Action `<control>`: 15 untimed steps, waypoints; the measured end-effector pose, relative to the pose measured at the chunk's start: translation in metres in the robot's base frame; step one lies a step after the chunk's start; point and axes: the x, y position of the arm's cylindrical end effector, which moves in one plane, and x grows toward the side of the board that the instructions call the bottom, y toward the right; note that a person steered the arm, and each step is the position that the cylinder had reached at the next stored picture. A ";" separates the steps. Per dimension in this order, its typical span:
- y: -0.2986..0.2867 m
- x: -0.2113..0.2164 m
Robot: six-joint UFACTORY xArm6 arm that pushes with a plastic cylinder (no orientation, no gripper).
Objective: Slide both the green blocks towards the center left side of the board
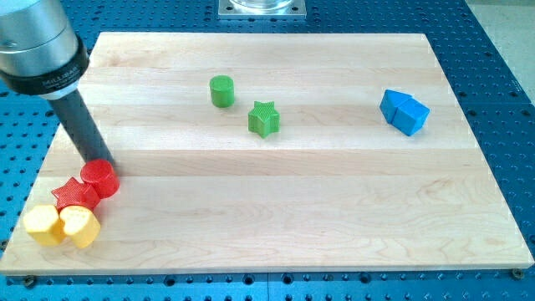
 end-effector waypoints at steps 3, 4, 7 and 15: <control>0.244 0.019; 0.270 -0.042; 0.251 -0.088; 0.163 -0.029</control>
